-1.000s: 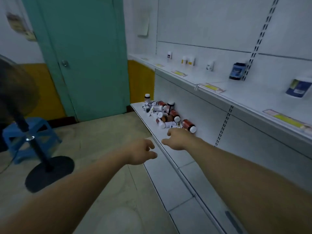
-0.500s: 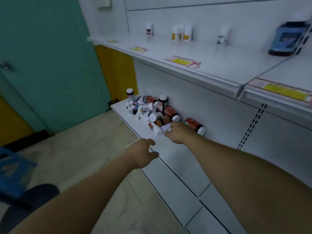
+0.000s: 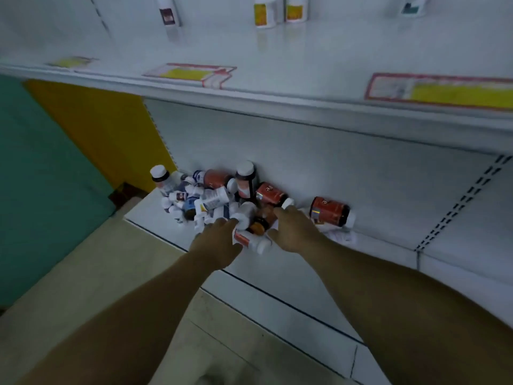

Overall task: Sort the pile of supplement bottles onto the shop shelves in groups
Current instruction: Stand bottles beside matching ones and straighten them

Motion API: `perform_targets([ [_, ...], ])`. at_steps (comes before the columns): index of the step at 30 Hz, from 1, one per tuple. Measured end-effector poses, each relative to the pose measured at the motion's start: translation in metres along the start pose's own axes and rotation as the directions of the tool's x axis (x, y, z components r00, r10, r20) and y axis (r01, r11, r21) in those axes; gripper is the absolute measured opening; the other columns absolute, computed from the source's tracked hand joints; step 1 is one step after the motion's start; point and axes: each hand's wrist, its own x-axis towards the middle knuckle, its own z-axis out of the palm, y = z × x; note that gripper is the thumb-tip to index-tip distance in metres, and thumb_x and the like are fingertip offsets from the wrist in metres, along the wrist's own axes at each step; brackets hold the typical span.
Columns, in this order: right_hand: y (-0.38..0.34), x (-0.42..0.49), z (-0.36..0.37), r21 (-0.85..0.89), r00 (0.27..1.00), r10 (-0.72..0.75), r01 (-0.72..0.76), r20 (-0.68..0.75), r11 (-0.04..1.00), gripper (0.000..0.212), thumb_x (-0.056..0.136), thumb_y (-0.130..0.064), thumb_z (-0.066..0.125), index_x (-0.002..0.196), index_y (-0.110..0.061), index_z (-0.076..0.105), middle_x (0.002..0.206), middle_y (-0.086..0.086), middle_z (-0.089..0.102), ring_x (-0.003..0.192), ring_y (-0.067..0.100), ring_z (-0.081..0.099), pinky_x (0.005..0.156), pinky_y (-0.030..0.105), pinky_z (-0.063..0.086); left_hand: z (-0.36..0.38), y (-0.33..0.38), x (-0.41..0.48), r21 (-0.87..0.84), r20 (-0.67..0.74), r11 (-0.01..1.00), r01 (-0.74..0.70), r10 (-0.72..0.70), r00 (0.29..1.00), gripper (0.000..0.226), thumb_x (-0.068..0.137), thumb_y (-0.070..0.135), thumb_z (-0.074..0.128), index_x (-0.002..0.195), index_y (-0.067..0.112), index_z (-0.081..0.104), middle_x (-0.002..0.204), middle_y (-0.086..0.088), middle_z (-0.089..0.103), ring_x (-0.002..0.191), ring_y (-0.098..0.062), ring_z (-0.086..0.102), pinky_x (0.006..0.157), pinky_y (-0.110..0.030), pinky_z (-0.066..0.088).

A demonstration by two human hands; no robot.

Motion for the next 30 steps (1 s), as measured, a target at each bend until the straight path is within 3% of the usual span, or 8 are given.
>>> perform_targets([
  [5, -0.026, 0.044, 0.044, 0.151, 0.984, 0.176, -0.171, -0.021, 0.974, 0.058, 0.085, -0.060, 0.049, 0.134, -0.031, 0.042, 0.127, 0.007, 0.050, 0.115, 0.034, 0.052, 0.087, 0.038, 0.043, 0.021, -0.043, 0.079, -0.106, 0.088, 0.967, -0.230, 0.240, 0.967, 0.099, 0.076, 0.049, 0.071, 0.152, 0.023, 0.013, 0.152, -0.014, 0.024, 0.137, -0.037, 0.028, 0.108, -0.050, 0.032],
  [9, -0.034, 0.058, 0.064, 0.149, 0.947, 0.321, -0.314, -0.020, 0.938, 0.062, 0.088, -0.052, 0.053, 0.143, -0.034, 0.028, 0.139, 0.008, 0.038, 0.126, 0.034, 0.040, 0.093, 0.046, 0.042, 0.033, -0.055, 0.119, -0.150, 0.178, 0.931, -0.333, 0.356, 0.917, 0.112, 0.073, 0.045, 0.077, 0.151, 0.026, -0.001, 0.157, -0.016, 0.004, 0.142, -0.034, 0.018, 0.111, -0.044, 0.024],
  [14, -0.030, 0.073, 0.085, 0.085, 0.942, 0.335, -0.332, -0.023, 0.939, 0.067, 0.091, -0.036, 0.058, 0.146, -0.034, 0.020, 0.147, 0.010, 0.023, 0.135, 0.037, 0.029, 0.100, 0.053, 0.042, 0.047, -0.056, 0.146, -0.279, 0.195, 0.899, -0.338, 0.397, 0.897, 0.085, 0.087, 0.030, 0.067, 0.151, 0.025, 0.012, 0.150, -0.018, 0.008, 0.134, -0.033, 0.031, 0.106, -0.029, 0.030],
  [17, -0.030, 0.077, 0.095, 0.055, 0.948, 0.315, -0.313, -0.038, 0.948, 0.068, 0.094, -0.028, 0.055, 0.150, -0.031, 0.016, 0.151, 0.013, 0.017, 0.135, 0.037, 0.033, 0.104, 0.047, 0.041, 0.055, -0.057, 0.154, -0.355, 0.152, 0.871, -0.339, 0.412, 0.898, 0.067, 0.090, 0.024, 0.063, 0.147, 0.021, 0.028, 0.146, -0.016, 0.017, 0.129, -0.027, 0.035, 0.100, -0.019, 0.027],
  [20, -0.029, 0.077, 0.102, 0.164, 0.945, 0.320, -0.305, -0.071, 0.938, 0.067, 0.094, -0.014, 0.054, 0.151, -0.030, 0.022, 0.155, 0.012, 0.013, 0.137, 0.037, 0.030, 0.106, 0.044, 0.038, 0.059, -0.060, 0.155, -0.439, 0.049, 0.845, -0.306, 0.362, 0.931, 0.051, 0.090, 0.023, 0.062, 0.137, 0.021, 0.045, 0.138, -0.015, 0.033, 0.107, -0.019, 0.042, 0.088, -0.014, 0.030],
  [24, -0.037, 0.071, 0.093, 0.464, 0.896, 0.372, -0.229, -0.242, 0.855, 0.053, 0.091, -0.008, 0.052, 0.140, -0.026, 0.043, 0.142, 0.014, 0.036, 0.125, 0.035, 0.042, 0.101, 0.039, 0.043, 0.051, -0.059, 0.149, -0.502, -0.027, 0.812, -0.298, 0.330, 0.944, 0.032, 0.090, 0.025, 0.061, 0.122, 0.019, 0.056, 0.125, -0.010, 0.043, 0.098, -0.015, 0.043, 0.068, -0.003, 0.034],
  [27, -0.048, 0.057, 0.076, 0.577, 0.862, 0.417, -0.191, -0.289, 0.794, 0.049, 0.085, -0.018, 0.063, 0.130, -0.031, 0.049, 0.126, 0.006, 0.044, 0.105, 0.022, 0.047, 0.085, 0.029, 0.042, 0.040, -0.060, 0.139, -0.582, -0.071, 0.767, -0.272, 0.286, 0.956, 0.026, 0.084, 0.034, 0.058, 0.108, 0.024, 0.057, 0.120, -0.011, 0.052, 0.104, -0.023, 0.053, 0.074, -0.019, 0.041],
  [30, -0.056, 0.034, 0.059, 0.673, 0.799, 0.468, -0.111, -0.378, 0.731, 0.040, 0.084, -0.016, 0.067, 0.118, -0.034, 0.056, 0.111, -0.003, 0.054, 0.099, 0.016, 0.054, 0.081, 0.027, 0.047, 0.019, -0.053, 0.114, -0.783, -0.054, 0.602, -0.157, 0.186, 0.981, 0.036, 0.087, 0.012, 0.061, 0.118, 0.023, 0.048, 0.112, -0.003, 0.053, 0.092, -0.016, 0.054, 0.065, -0.013, 0.044],
])
